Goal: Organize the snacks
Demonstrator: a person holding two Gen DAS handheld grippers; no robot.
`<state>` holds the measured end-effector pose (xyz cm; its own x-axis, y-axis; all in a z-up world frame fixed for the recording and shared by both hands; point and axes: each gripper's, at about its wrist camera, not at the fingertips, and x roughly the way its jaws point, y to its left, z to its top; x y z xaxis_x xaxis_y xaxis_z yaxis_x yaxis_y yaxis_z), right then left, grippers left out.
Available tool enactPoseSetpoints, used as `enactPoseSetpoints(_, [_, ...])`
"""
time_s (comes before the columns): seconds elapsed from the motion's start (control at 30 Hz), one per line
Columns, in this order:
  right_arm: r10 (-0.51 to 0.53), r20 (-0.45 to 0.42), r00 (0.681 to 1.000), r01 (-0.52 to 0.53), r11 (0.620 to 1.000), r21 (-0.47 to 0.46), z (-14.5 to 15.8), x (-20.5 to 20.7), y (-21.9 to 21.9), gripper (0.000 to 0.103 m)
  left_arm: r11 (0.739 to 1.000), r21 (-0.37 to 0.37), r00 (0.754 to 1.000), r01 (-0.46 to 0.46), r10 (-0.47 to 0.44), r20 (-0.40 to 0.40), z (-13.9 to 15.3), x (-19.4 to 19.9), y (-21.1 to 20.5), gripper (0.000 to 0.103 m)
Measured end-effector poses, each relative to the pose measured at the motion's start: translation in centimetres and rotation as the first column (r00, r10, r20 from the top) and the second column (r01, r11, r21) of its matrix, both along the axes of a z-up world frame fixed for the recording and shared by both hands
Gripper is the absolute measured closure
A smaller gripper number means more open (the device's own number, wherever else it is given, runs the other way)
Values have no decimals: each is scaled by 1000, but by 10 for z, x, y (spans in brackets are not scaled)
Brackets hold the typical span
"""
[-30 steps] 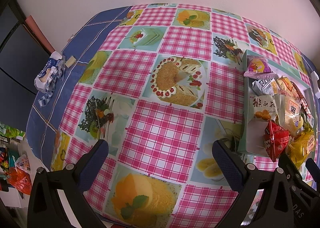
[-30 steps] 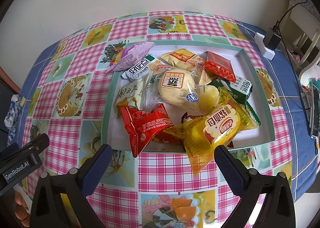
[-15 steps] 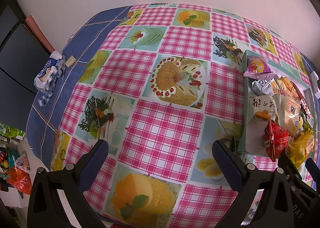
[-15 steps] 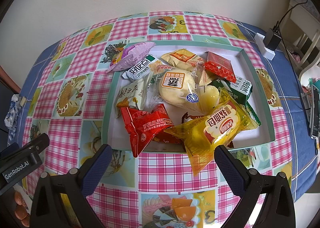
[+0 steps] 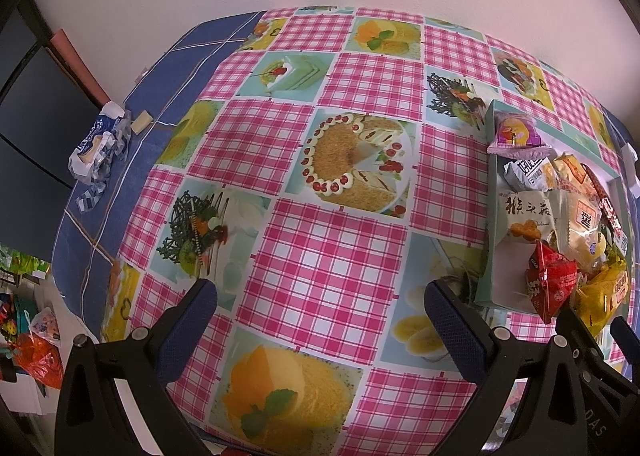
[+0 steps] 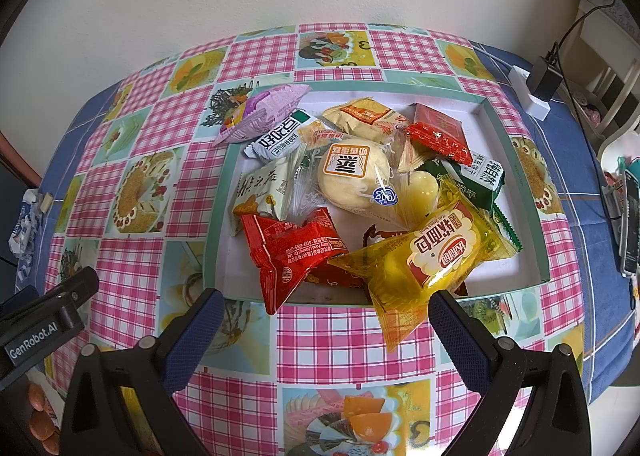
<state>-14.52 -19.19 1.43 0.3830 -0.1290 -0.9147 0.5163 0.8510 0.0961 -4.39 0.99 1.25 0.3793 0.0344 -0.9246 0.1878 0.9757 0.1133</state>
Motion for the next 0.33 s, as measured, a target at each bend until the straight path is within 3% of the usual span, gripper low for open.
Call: enactPoseSetpoints(0.33, [-1,0,1000,1,1000,0,0,0,0,0,1000,-5,1000,-8,8,6,1,-1,-2,0])
